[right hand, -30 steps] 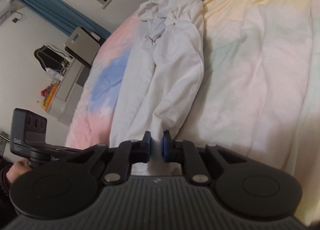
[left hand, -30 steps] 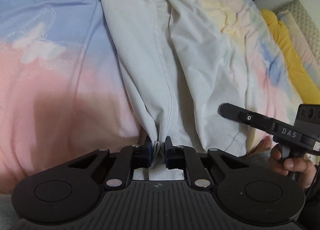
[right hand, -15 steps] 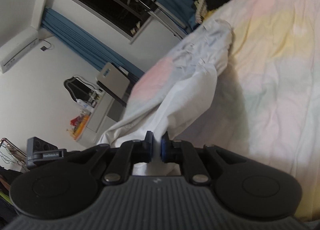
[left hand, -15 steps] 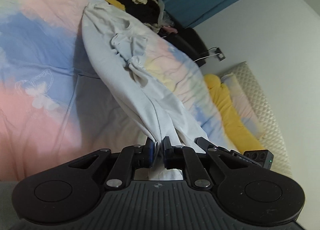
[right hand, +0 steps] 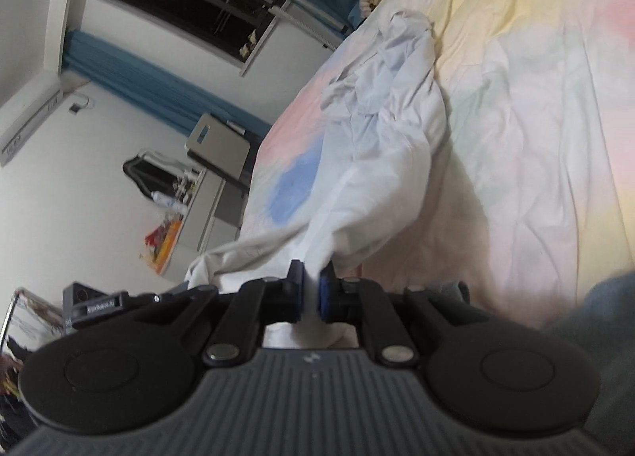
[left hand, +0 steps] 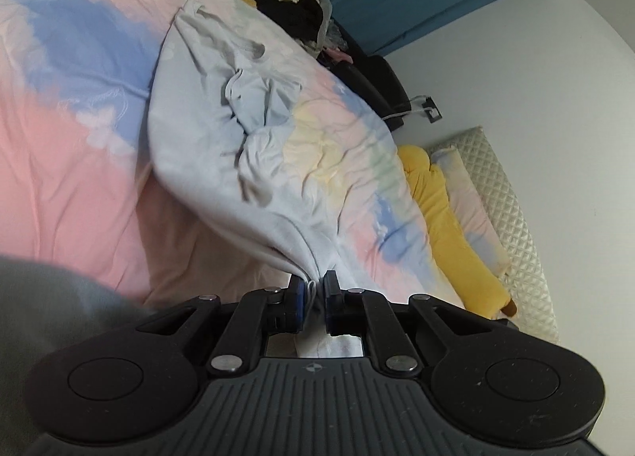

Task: Fold clothes
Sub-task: 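Lift the hem with both grippers and fold it up onto the collar, then release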

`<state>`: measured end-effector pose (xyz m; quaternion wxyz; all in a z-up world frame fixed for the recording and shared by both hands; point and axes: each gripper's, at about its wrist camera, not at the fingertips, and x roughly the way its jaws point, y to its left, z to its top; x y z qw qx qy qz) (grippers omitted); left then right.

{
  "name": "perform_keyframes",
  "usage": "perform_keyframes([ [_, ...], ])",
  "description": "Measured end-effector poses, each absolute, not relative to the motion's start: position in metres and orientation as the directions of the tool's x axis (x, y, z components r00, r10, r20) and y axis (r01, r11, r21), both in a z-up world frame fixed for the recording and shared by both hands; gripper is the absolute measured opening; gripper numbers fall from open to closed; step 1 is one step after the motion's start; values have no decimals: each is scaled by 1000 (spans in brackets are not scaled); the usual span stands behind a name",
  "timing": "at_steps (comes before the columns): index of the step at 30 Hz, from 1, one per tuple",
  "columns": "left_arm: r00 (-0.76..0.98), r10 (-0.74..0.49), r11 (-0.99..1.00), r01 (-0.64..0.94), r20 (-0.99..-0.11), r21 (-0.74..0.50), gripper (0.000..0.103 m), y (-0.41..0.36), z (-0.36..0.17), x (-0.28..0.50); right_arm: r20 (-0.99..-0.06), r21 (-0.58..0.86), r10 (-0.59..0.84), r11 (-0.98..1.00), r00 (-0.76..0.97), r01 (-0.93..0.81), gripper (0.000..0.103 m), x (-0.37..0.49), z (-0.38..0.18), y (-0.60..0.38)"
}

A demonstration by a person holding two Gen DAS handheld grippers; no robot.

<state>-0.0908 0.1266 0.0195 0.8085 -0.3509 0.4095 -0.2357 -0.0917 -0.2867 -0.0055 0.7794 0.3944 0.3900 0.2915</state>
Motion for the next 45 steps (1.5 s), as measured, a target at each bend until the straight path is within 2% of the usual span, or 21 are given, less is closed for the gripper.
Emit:
perform_keyframes([
  [5, 608, -641, 629, 69, -467, -774, 11, 130, 24, -44, -344, 875, 753, 474, 561, -98, 10, -40, 0, -292],
  [13, 701, -560, 624, 7, -441, -781, 11, 134, 21, 56, -361, 891, 712, 455, 602, -5, 10, 71, -11, -288],
  [23, 710, -473, 667, -99, -523, -738, 11, 134, -47, 169, -429, 885, 701, 454, 570, 107, 10, 189, -90, -273],
  [29, 700, -450, 694, -116, -554, -711, 11, 141, -76, 191, -463, 869, 711, 483, 529, 111, 10, 219, -121, -263],
  [33, 734, -447, 680, -93, -512, -727, 11, 148, -66, 181, -446, 874, 729, 479, 520, 78, 12, 221, -118, -261],
  [38, 766, -440, 681, -56, -468, -731, 11, 152, -53, 170, -381, 883, 737, 469, 558, -16, 13, 213, -97, -255],
  [39, 767, -439, 685, -51, -468, -726, 11, 151, -52, 169, -381, 876, 730, 481, 568, -30, 25, 211, -95, -254],
  [40, 767, -436, 685, -56, -470, -727, 11, 150, -54, 168, -381, 869, 722, 493, 578, -43, 51, 208, -93, -253],
  [41, 768, -433, 686, -60, -473, -726, 14, 149, -57, 168, -381, 864, 717, 501, 584, -52, 62, 206, -93, -253],
  [43, 764, -417, 706, -69, -493, -705, 19, 148, -59, 167, -353, 870, 724, 488, 592, -78, 69, 200, -92, -256],
  [44, 763, -408, 712, -77, -501, -698, 28, 149, -60, 167, -342, 872, 727, 482, 596, -87, 71, 196, -91, -257],
  [45, 766, -399, 716, -83, -504, -693, 46, 150, -60, 165, -335, 870, 725, 483, 602, -97, 78, 192, -88, -259],
])
